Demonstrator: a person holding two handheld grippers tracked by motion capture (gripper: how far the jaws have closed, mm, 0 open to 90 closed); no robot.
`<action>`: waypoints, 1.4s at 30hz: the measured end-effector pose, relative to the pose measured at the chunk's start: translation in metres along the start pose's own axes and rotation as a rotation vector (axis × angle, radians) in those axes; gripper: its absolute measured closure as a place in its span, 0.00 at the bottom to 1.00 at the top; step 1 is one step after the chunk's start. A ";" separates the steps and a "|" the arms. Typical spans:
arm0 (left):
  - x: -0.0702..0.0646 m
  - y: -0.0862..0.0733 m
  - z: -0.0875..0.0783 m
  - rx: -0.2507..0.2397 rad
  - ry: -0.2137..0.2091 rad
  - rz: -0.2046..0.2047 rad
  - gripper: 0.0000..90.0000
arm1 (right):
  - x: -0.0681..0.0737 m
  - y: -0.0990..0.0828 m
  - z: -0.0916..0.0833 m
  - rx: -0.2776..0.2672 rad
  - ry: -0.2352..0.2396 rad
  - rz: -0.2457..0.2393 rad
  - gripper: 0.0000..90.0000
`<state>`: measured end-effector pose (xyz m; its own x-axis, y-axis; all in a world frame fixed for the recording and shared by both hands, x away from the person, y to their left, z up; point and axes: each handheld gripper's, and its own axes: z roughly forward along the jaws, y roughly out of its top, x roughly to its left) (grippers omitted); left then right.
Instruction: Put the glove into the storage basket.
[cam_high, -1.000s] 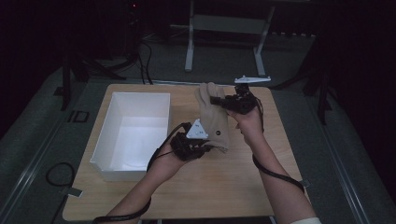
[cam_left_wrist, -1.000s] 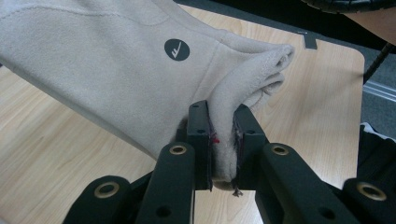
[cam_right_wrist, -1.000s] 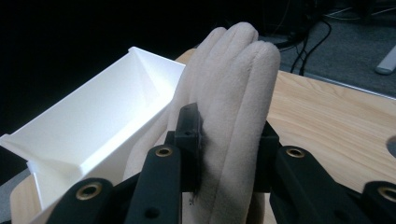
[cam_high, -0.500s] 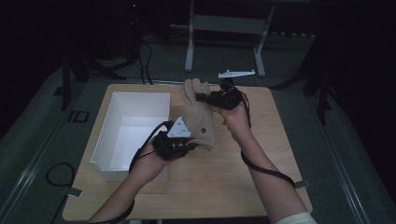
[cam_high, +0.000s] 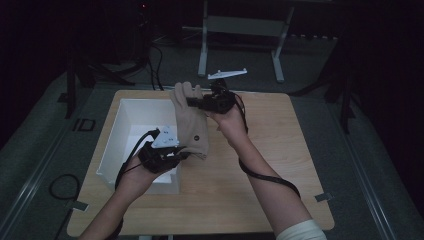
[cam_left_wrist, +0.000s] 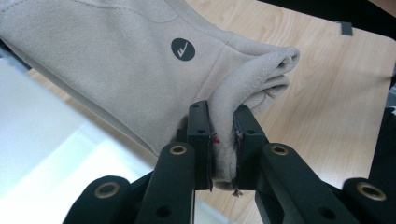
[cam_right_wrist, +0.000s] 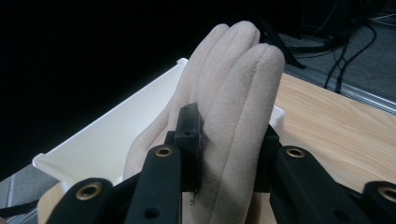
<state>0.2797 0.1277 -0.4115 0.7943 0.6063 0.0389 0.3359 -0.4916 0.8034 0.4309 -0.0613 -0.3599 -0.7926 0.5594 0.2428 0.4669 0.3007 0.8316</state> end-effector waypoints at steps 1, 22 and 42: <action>0.001 -0.002 -0.003 0.003 0.011 0.003 0.90 | 0.003 0.002 0.003 0.002 0.004 -0.001 0.79; 0.029 -0.059 -0.044 0.058 0.110 -0.079 0.90 | 0.047 0.012 0.083 0.055 0.093 -0.025 0.80; 0.039 -0.104 -0.002 0.161 0.120 -0.174 0.90 | 0.036 -0.025 0.145 0.205 0.057 -0.010 0.79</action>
<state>0.2748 0.2034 -0.4924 0.6550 0.7555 -0.0140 0.5464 -0.4608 0.6993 0.4477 0.0635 -0.4442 -0.8154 0.5133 0.2678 0.5247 0.4597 0.7165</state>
